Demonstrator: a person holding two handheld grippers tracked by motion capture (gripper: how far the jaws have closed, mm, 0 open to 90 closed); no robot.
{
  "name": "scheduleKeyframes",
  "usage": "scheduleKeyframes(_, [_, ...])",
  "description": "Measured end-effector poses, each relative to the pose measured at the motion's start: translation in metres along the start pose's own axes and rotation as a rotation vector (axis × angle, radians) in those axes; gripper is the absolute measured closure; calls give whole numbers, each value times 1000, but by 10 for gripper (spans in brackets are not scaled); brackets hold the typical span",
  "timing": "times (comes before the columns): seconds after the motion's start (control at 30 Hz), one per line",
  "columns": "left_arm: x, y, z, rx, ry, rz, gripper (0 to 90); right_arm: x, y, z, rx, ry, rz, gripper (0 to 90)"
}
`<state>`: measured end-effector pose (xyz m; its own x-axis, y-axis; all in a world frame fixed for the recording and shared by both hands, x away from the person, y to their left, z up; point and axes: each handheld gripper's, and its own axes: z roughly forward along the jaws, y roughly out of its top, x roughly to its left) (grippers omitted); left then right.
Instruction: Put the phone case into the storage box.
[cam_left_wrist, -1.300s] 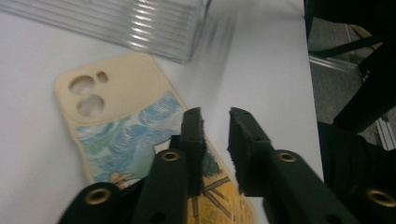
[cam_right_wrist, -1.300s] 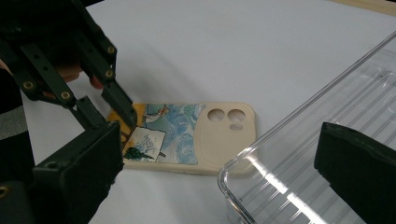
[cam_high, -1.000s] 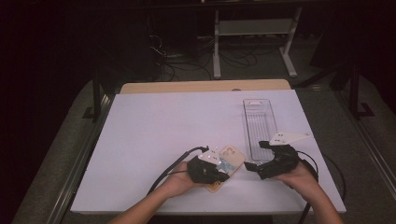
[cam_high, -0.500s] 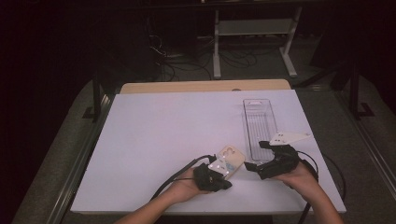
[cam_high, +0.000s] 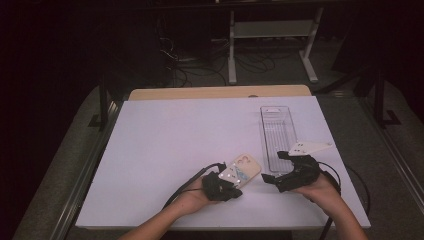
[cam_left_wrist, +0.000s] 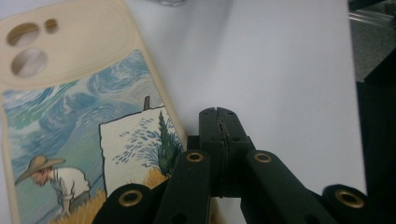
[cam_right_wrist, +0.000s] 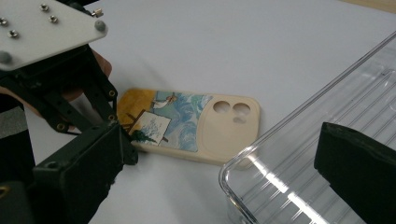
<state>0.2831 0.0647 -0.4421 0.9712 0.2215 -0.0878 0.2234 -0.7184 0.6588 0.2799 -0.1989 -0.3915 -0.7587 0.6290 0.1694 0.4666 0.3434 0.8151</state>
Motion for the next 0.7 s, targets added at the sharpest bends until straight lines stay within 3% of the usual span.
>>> scheduleKeyframes(0.5, [26,-13,-16,7,85,-45,899,0,0,0,-1,-2,4,9])
scheduleKeyframes(0.6, [30,-15,-17,0,84,-63,899,0,0,0,1,-2,2,9])
scheduleKeyframes(0.7, [30,-15,-18,2,83,-52,898,0,0,1,3,-2,3,9])
